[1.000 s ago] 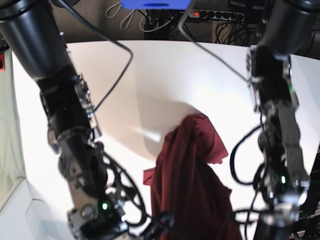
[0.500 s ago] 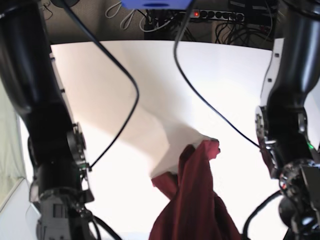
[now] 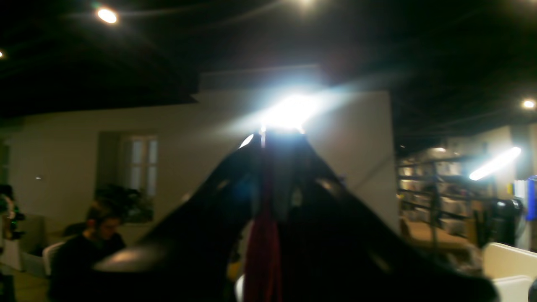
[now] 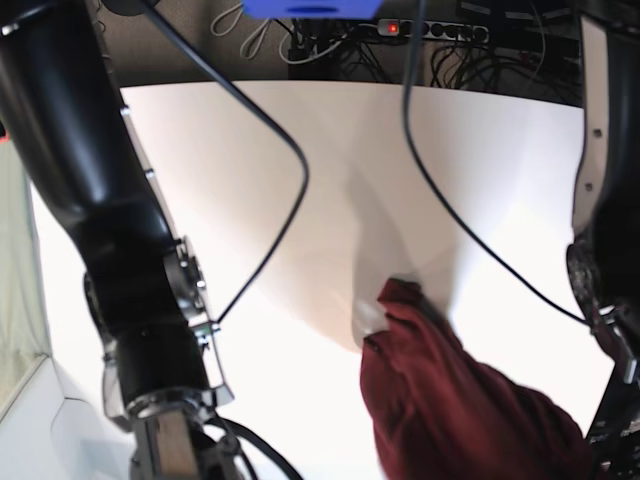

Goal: Layout the t-shirt on the table in an organized manner, then fold the t-shirt properly
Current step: 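Raise both grippers high, letting the red shirt hang down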

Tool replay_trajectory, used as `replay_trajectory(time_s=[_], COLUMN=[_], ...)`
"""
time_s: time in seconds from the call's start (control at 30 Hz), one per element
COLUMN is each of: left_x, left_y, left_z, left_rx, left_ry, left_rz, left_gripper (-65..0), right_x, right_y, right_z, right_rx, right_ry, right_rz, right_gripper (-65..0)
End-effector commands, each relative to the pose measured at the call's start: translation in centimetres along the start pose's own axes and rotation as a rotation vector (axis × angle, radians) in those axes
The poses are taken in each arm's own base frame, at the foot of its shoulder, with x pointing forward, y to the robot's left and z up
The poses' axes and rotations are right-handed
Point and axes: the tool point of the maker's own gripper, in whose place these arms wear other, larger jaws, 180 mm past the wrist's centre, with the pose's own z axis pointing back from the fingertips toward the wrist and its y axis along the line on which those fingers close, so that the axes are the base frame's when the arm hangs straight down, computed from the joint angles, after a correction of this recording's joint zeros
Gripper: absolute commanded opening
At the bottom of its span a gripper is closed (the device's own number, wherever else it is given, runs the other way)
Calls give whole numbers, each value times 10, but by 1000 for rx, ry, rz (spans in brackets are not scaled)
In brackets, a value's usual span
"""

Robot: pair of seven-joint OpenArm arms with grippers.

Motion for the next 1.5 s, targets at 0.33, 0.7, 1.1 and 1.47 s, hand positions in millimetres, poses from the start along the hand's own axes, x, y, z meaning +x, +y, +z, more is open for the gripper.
replay_trajectory(time_s=[0.33, 0.7, 1.1, 1.47], left_x=[17, -32, -25, -5], left_y=[12, 0, 47, 72], left_z=[1, 19, -16, -28], left_rx=[15, -10, 104, 145], left_ry=[-16, 101, 82, 42], left_rz=[-43, -30, 13, -9], left_gripper=[-648, -648, -648, -648], right_x=[37, 27, -3, -6], right_y=[-9, -74, -176, -207], right_z=[2, 18, 52, 68], right_rx=[-26, -152, -344, -407], right_ry=[-102, -95, -28, -19], right_rz=[0, -17, 52, 63], right_gripper=[-650, -650, -650, -650])
